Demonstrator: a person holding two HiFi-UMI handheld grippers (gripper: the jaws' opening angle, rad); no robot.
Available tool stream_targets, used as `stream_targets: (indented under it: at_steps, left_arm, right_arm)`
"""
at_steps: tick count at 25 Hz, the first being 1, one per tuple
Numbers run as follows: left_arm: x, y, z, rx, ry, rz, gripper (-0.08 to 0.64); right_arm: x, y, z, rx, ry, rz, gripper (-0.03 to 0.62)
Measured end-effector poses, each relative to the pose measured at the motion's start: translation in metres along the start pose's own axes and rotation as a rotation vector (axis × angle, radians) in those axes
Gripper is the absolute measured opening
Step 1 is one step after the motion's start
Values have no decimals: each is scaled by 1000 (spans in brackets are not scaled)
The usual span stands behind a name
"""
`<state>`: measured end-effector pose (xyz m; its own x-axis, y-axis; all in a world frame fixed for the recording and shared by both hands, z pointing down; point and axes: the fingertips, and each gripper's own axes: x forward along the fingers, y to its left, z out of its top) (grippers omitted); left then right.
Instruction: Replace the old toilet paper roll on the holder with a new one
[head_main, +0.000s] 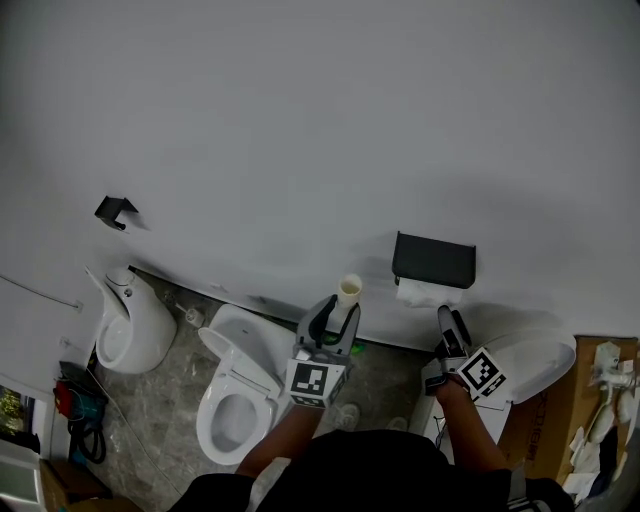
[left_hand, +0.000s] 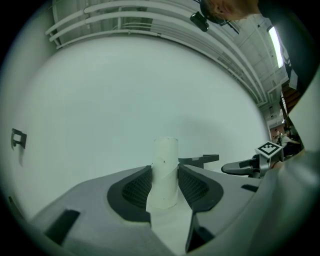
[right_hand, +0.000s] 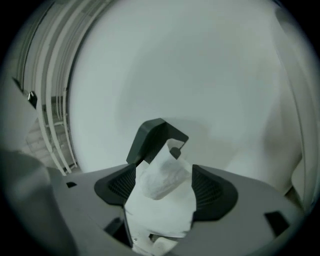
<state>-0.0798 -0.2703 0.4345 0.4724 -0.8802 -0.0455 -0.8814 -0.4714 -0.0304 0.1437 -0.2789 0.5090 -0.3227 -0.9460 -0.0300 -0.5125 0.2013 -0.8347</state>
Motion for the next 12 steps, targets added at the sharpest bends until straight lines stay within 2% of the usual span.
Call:
stream_targets:
  at_steps: [6, 9, 12]
  left_arm:
    - [14, -16, 0, -4, -1, -45, 161]
    - [23, -27, 0, -11, -8, -72, 161]
    - [28, -35, 2, -23, -17, -92, 161]
  right_arm:
    - [-24, 16, 31, -348, -20, -5, 302]
    - [-35, 26, 50, -500, -48, -7, 190]
    - [-42, 30, 62, -580, -75, -13, 59]
